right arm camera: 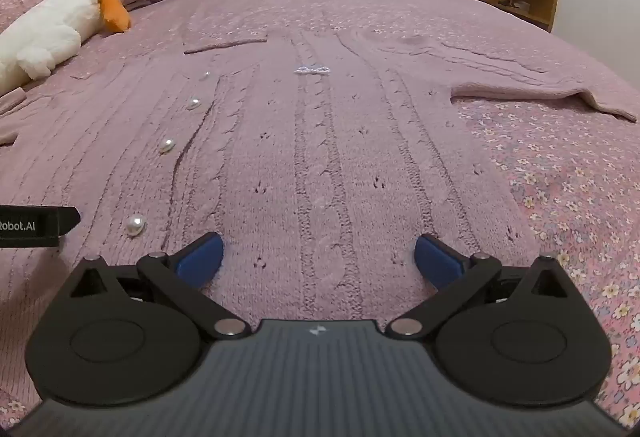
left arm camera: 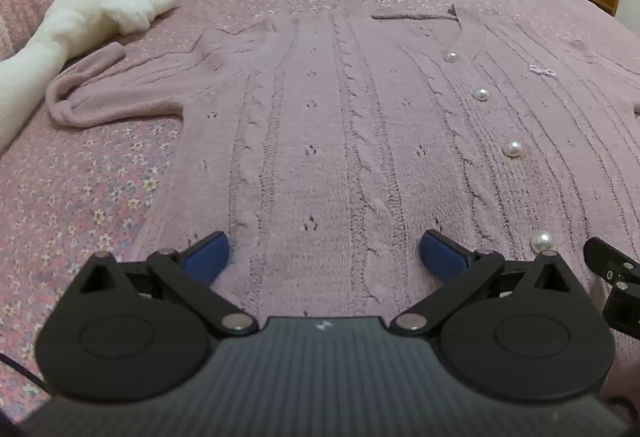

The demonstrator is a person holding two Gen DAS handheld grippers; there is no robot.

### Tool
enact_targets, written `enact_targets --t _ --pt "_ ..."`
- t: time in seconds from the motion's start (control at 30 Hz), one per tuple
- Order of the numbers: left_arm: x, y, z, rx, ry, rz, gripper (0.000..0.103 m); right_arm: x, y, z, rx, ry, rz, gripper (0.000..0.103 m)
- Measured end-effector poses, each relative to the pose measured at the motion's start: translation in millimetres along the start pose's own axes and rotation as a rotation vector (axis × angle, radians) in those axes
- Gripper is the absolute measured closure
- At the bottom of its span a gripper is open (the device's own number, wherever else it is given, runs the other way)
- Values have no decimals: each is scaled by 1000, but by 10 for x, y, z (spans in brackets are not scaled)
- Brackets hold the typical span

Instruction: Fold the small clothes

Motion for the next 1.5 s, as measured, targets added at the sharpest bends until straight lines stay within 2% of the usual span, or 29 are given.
enact_targets --t 0.3,0.33,0.8,1.5 --pt "-63 2 -12 17 -11 1 0 9 11 0 -6 -6 2 0" --pt "8 15 1 4 -12 3 0 -3 -19 29 -8 -5 1 0" --pt "11 4 2 5 -17 4 0 40 20 -5 7 -33 1 0" --pt "11 0 -1 6 -18 4 0 37 25 -2 7 -30 4 0"
Point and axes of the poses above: each gripper's, at about its wrist camera, not at the fingertips, and z roughly the way its jaws point, y to its left, x to its underside, the point moved 2 cm from there along z, roughly the way its jaws point, and after that the axes turned 8 degrees about y, right-handed, at the moved point
